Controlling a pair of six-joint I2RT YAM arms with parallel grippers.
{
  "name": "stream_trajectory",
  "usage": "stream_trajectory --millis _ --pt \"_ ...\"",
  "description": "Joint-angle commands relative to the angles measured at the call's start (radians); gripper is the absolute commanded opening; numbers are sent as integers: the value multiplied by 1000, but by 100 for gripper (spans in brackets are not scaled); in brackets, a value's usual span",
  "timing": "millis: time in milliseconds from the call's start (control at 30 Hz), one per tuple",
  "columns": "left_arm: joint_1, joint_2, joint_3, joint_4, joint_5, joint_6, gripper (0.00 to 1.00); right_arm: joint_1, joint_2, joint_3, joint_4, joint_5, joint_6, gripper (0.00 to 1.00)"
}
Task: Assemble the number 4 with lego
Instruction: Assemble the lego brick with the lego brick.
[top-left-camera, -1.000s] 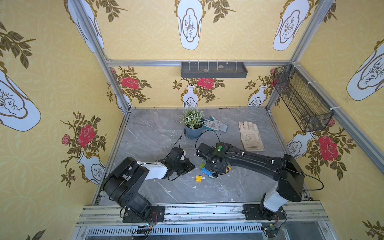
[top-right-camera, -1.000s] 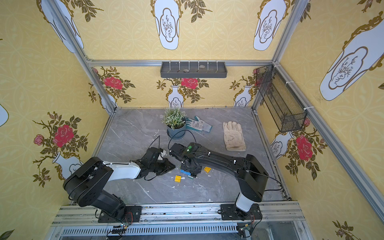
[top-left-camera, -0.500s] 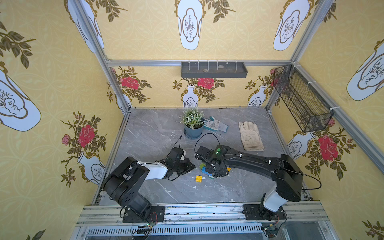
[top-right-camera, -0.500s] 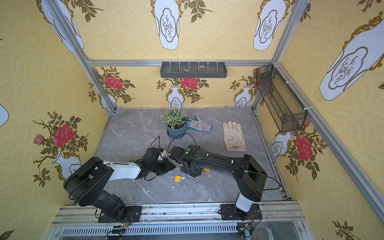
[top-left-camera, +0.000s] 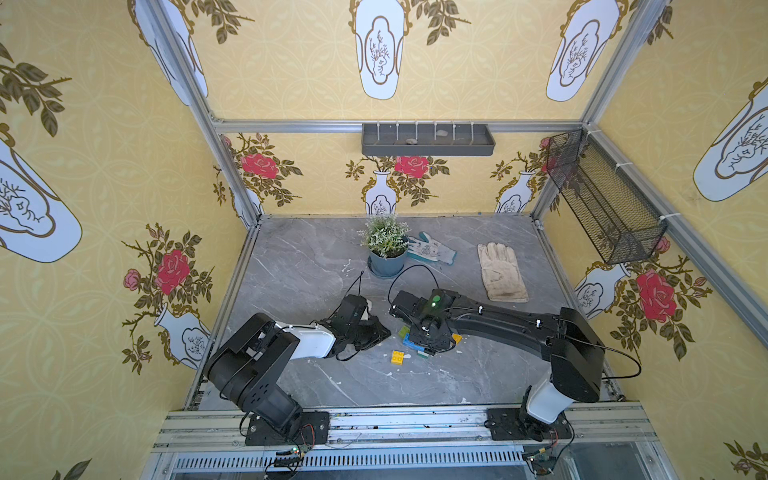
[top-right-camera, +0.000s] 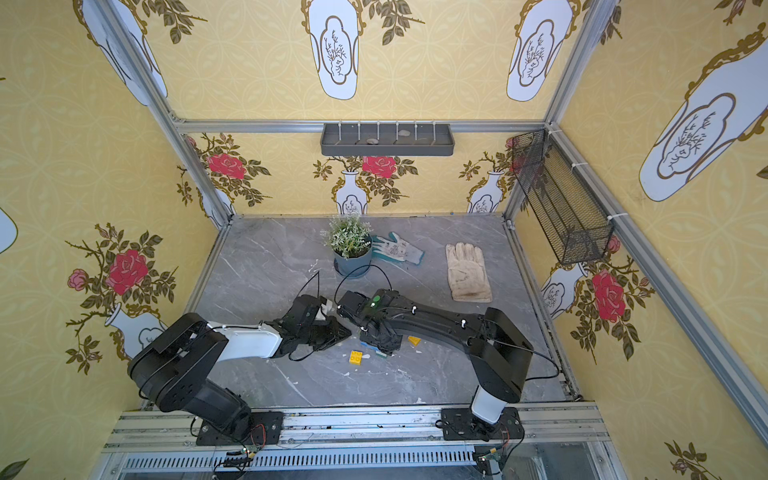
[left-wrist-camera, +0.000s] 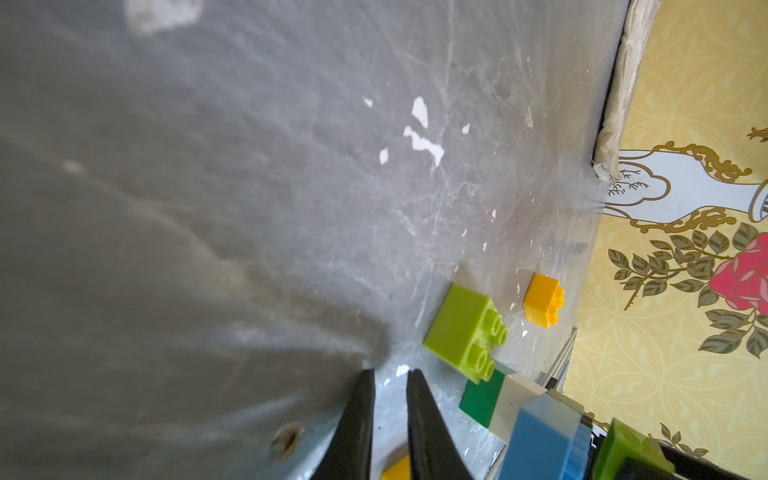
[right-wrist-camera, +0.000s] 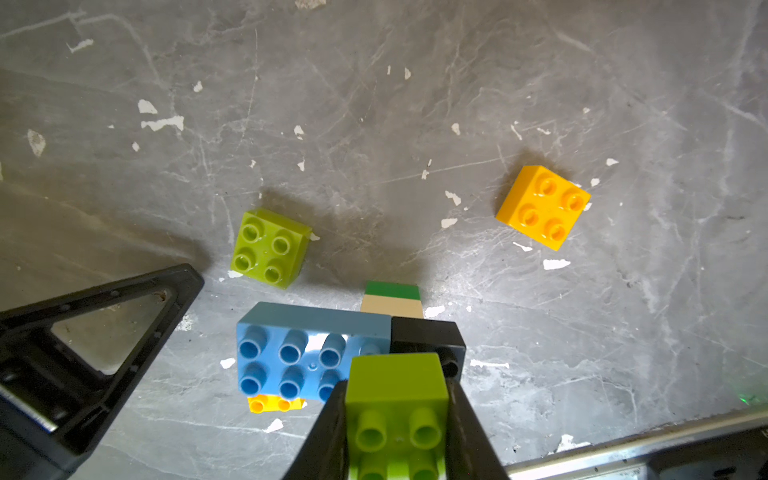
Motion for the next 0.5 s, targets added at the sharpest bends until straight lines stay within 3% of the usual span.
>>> stream_trajectory --millis 0,467 --pt "1 15 -11 -130 -44 1 19 -2 5 -3 6 15 8 10" --pt "1 25 -3 -135 -40 2 19 -7 8 -20 18 11 4 10"
